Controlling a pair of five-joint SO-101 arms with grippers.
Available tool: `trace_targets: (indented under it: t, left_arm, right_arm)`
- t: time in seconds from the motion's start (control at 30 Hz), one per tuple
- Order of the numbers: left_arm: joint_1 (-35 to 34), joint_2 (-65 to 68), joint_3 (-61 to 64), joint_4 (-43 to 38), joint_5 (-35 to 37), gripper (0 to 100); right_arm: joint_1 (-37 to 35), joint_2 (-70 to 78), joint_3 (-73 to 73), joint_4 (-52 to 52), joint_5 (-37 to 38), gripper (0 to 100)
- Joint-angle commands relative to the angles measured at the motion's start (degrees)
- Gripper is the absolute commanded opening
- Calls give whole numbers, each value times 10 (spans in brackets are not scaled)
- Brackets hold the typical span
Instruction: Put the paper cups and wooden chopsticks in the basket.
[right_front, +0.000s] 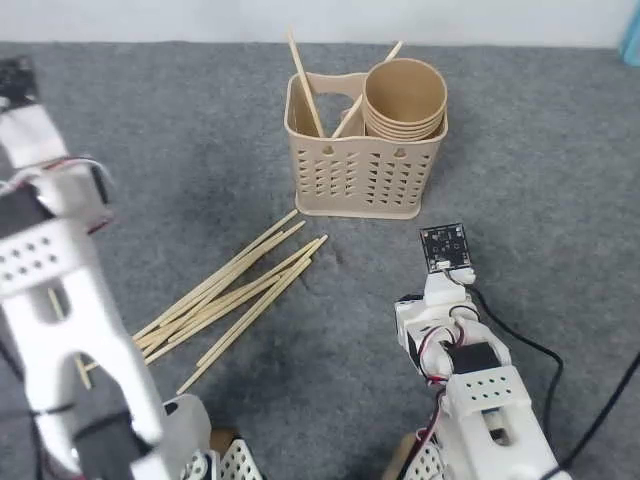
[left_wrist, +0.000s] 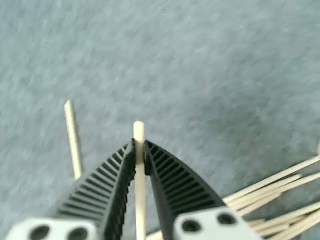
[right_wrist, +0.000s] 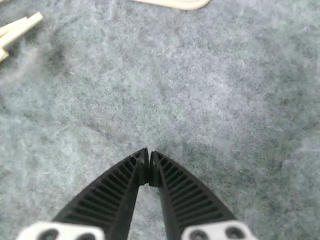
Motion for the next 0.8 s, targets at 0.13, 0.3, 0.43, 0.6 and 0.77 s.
trace_targets:
  t: [0.13, 0.3, 0.43, 0.6, 0.77]
  left_arm:
    - [98, -181, 147, -291, 100, 13]
    - [185, -265, 241, -495, 105, 13]
    - [252, -315, 322, -716, 105, 13]
    - [343, -327, 356, -945, 105, 13]
    - [420, -309, 313, -978, 101, 13]
  right_arm:
    - [6, -15, -4, -13, 9, 21]
    - [6, -15, -4, -13, 9, 21]
    - [7, -15, -4, -13, 9, 21]
    - [7, -15, -4, -13, 10, 21]
    - [7, -15, -4, -13, 10, 21]
